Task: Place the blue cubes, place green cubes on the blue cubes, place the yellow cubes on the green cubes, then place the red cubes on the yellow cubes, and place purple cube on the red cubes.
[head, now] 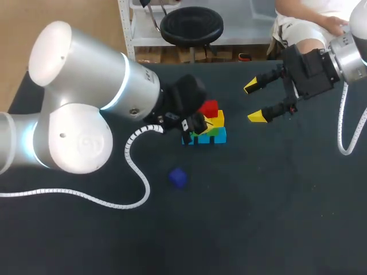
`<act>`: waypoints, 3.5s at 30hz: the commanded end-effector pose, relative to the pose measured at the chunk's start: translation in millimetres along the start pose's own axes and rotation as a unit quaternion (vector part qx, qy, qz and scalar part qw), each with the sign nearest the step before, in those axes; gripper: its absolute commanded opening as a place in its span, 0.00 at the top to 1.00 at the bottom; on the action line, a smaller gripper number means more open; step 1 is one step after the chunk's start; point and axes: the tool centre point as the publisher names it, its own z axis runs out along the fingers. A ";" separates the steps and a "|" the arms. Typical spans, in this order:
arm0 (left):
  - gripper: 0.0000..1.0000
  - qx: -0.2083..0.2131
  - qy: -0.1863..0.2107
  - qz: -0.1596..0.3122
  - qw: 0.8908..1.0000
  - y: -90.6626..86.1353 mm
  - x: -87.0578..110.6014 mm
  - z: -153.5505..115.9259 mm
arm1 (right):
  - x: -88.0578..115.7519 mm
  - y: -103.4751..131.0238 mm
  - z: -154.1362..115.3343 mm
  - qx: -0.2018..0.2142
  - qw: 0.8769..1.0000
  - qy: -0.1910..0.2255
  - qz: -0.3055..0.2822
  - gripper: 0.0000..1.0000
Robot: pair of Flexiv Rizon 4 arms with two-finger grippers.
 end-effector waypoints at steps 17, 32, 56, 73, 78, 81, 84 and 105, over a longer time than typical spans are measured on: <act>1.00 -0.015 0.004 -0.015 1.000 -26.6 5.2 -19.0 | 0.1 0.8 -0.3 0.001 1.000 -0.001 0.000 0.00; 1.00 -0.010 0.009 -0.006 1.000 -5.1 5.0 -7.9 | 0.1 0.8 -0.3 0.001 1.000 -0.001 0.000 0.00; 1.00 -0.018 0.009 -0.006 1.000 -2.2 4.9 -7.4 | 0.1 0.8 -0.3 0.001 1.000 -0.001 0.000 0.00; 1.00 -0.019 0.010 -0.005 1.000 4.2 6.9 -5.7 | 0.1 0.8 -0.3 0.001 1.000 -0.001 0.000 0.00; 1.00 -0.018 0.008 -0.003 1.000 5.9 6.6 -4.7 | 0.1 0.8 -0.3 0.001 1.000 -0.001 0.000 0.00; 1.00 -0.018 0.008 -0.003 1.000 7.4 7.1 -4.2 | 0.1 0.8 -0.3 0.001 1.000 -0.001 0.000 0.00; 1.00 -0.018 0.009 -0.004 1.000 8.5 8.5 -3.5 | 0.1 0.8 -0.3 0.001 1.000 -0.001 0.000 0.00; 1.00 -0.020 0.011 -0.008 1.000 17.1 14.1 -2.9 | 0.1 0.8 -0.3 0.001 1.000 -0.001 0.000 0.00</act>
